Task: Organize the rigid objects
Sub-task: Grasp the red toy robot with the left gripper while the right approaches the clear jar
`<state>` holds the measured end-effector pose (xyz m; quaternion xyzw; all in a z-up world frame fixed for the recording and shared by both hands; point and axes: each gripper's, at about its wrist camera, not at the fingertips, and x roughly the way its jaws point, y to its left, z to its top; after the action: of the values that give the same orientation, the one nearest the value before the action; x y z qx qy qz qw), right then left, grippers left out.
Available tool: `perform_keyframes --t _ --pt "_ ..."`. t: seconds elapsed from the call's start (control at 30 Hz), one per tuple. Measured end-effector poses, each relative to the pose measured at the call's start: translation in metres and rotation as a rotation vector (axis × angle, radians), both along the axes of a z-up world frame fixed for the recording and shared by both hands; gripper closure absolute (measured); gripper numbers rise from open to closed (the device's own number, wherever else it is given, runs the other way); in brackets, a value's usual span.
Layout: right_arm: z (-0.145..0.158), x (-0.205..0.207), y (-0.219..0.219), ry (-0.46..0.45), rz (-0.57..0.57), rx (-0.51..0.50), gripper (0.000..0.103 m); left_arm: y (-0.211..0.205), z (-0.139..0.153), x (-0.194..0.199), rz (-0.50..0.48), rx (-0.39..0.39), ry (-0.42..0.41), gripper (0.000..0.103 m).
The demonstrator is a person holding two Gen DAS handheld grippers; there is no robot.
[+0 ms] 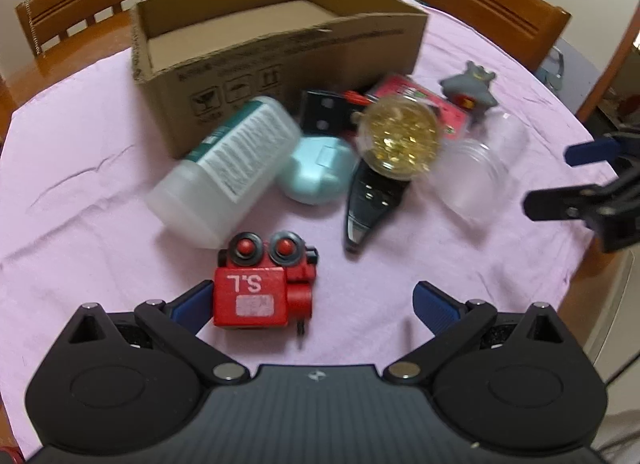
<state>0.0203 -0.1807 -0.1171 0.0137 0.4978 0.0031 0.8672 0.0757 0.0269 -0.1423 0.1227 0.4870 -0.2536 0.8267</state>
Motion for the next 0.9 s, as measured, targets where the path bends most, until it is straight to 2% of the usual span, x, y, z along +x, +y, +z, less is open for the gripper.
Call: perform_keyframes --t 0.1,0.27,0.57,0.73,0.83,0.9 --pt "-0.009 0.000 -0.001 0.010 0.012 -0.041 0.000 -0.002 -0.005 -0.002 0.037 0.048 -0.050 0.001" --pt "-0.026 -0.001 0.000 0.027 0.056 -0.053 0.000 0.006 -0.013 0.005 0.129 0.018 -0.012 0.001" --pt "-0.046 -0.002 0.003 0.035 0.122 -0.035 0.000 0.009 -0.015 -0.001 0.196 0.039 -0.046 0.000" --pt "-0.047 -0.005 0.004 0.001 0.157 -0.050 0.000 0.007 -0.016 -0.003 0.224 0.033 -0.065 0.001" --pt "-0.048 -0.007 0.003 -0.020 0.177 -0.048 0.000 0.005 -0.012 -0.004 0.218 0.028 -0.067 0.013" --pt "-0.049 -0.009 0.002 -0.030 0.183 -0.047 0.000 0.004 -0.008 -0.005 0.211 0.023 -0.074 0.031"
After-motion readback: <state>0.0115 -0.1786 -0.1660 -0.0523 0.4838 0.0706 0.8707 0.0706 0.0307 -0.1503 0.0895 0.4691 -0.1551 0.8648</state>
